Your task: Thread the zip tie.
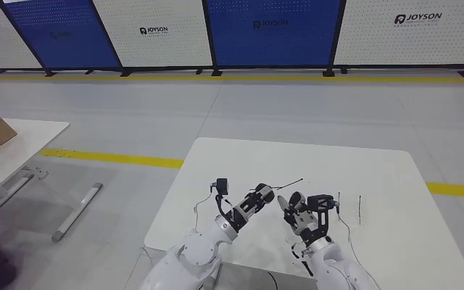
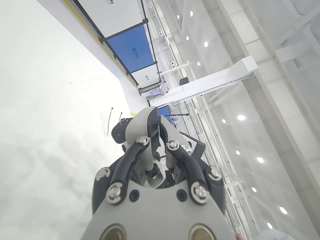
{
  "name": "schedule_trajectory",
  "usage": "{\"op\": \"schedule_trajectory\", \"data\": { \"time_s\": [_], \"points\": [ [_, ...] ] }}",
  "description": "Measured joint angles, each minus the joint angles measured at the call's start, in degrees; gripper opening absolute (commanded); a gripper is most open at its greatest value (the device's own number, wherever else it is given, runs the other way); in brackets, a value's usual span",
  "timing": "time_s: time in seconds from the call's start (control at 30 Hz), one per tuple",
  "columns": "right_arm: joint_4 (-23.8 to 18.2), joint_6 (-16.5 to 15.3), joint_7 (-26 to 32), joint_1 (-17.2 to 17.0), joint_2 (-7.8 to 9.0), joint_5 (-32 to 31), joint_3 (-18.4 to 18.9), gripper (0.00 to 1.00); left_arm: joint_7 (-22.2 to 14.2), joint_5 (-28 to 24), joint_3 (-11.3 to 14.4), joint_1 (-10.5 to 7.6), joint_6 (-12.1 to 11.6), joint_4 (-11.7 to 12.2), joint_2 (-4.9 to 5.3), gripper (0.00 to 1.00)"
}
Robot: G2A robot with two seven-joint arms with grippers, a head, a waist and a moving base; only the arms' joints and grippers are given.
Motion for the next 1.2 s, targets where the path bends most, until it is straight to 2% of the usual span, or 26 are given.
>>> {"op": "schedule_trajectory", "data": {
  "time_s": [0.23, 0.9, 1.2],
  "points": [
    [-0.66, 0.12, -0.52, -0.37, 0.06, -0.21, -0.49, 0.27, -1.15, 1.03, 0.57, -0.19, 1.00, 0.50, 0.00, 0.00],
    [-0.02, 0.21, -1.53, -0.03, 0.11, 0.10, -1.58, 0.18, -2.51, 2.84, 0.57, 1.02, 0.40, 0.24, 0.28, 0.00],
    [0.26, -0.24, -1.76, 0.05, 0.21, 0.39, -1.60, 0.16, -1.86, 3.99, 1.12, 1.05, 0.57, 0.12, 0.24, 0.00]
  ]
}}
